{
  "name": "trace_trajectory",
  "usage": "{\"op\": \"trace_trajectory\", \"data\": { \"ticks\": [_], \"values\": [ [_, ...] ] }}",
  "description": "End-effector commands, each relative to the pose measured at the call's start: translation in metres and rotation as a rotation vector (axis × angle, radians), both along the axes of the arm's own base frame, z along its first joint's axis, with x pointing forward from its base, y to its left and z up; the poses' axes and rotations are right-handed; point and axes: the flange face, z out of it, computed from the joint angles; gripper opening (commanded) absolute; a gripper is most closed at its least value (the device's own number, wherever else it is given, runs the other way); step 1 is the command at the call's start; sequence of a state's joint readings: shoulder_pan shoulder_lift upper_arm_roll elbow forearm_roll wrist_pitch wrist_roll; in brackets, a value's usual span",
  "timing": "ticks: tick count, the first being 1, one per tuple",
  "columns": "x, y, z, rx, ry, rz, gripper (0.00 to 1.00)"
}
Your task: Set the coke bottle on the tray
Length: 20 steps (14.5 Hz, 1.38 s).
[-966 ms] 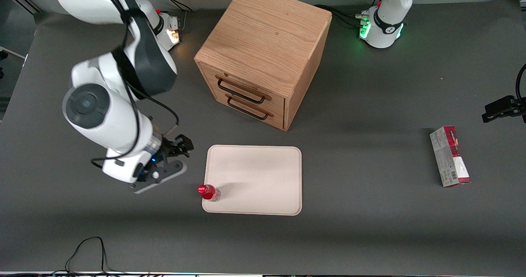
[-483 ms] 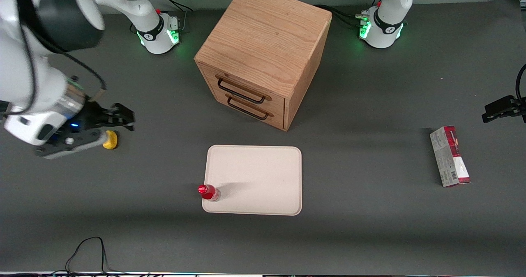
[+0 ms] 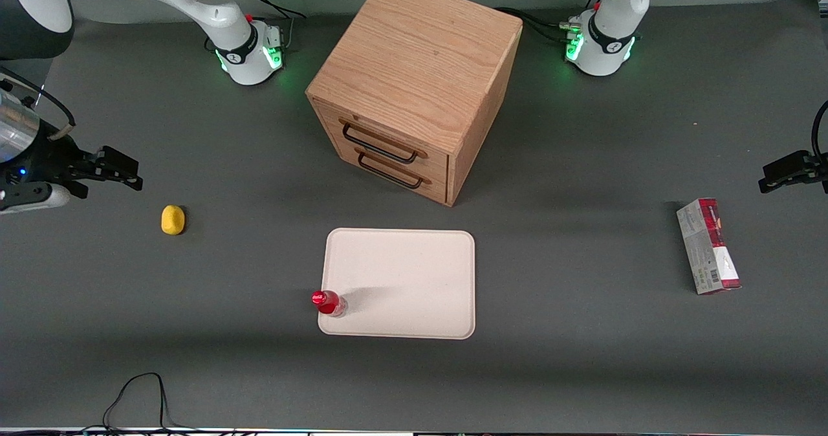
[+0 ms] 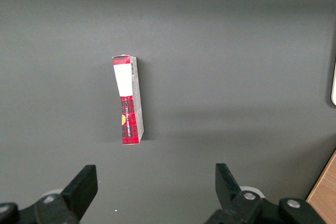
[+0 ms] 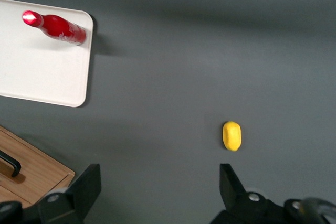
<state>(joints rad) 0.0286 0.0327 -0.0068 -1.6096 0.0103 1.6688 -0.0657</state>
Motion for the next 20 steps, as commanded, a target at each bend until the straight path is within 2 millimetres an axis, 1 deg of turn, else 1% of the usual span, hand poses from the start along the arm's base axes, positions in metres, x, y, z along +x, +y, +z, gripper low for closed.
{"op": "trace_trajectory", "data": {
  "ticks": [1, 2, 3, 6, 8, 10, 12, 14, 16, 18, 20],
  "values": [
    [-0.027, -0.014, 0.011, 0.014, -0.03, -0.03, 1.0],
    [-0.03, -0.021, 0.011, 0.014, -0.025, -0.043, 1.0],
    [-0.033, -0.023, 0.014, 0.015, -0.03, -0.047, 1.0],
    [-0.045, -0.027, 0.026, 0.016, -0.035, -0.05, 1.0],
    [-0.044, -0.035, 0.024, 0.007, -0.031, -0.011, 1.0],
    [-0.039, -0.041, 0.021, 0.002, -0.031, -0.014, 1.0],
    [-0.036, -0.041, 0.022, -0.017, -0.028, -0.011, 1.0],
    [-0.037, -0.035, 0.021, -0.017, -0.025, -0.009, 1.0],
    [-0.038, -0.036, 0.022, -0.017, -0.025, -0.015, 1.0],
    [-0.04, -0.042, 0.022, -0.015, -0.013, -0.026, 1.0],
    [-0.04, -0.043, 0.022, -0.015, -0.013, -0.028, 1.0]
  ]
}}
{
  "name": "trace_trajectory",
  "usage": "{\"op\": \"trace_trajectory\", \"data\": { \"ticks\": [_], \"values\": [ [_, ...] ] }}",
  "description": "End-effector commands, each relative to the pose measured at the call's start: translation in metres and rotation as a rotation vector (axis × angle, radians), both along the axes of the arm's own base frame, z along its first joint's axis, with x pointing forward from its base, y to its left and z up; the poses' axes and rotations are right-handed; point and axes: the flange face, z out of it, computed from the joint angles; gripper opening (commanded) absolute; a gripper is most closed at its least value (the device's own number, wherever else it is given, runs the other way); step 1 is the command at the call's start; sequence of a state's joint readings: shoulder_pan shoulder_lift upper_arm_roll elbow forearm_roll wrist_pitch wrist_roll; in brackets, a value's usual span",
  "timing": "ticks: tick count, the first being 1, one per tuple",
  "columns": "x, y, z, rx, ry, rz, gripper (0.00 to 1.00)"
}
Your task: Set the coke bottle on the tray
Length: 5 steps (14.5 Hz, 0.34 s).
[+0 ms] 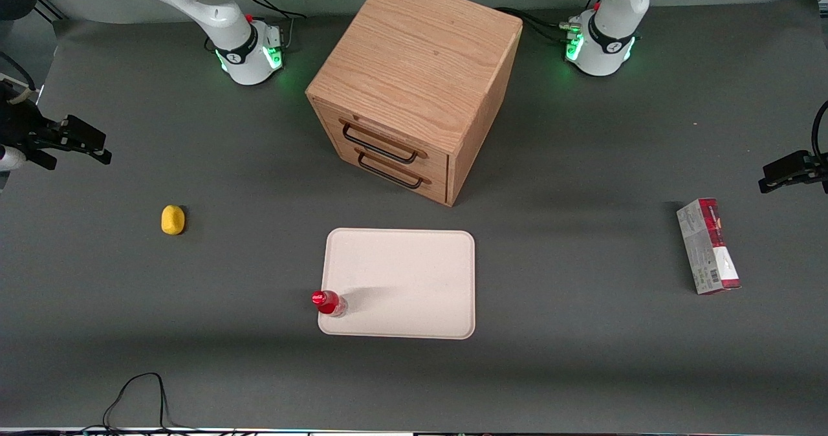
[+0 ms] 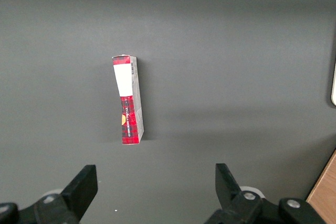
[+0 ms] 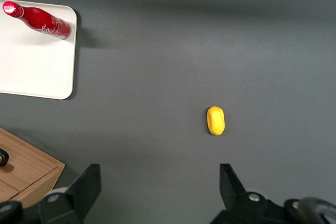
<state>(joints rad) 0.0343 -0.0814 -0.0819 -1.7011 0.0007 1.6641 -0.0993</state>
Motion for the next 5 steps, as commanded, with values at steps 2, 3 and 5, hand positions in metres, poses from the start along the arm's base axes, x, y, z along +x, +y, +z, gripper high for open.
{"op": "trace_trajectory", "data": {
  "ticks": [2, 3, 5],
  "values": [
    [-0.0043, -0.0018, 0.0032, -0.01, 0.008, 0.006, 1.0],
    [-0.0046, -0.0018, 0.0029, -0.01, 0.011, 0.006, 1.0],
    [-0.0044, -0.0025, 0.0019, -0.01, 0.014, 0.004, 1.0]
  ]
}}
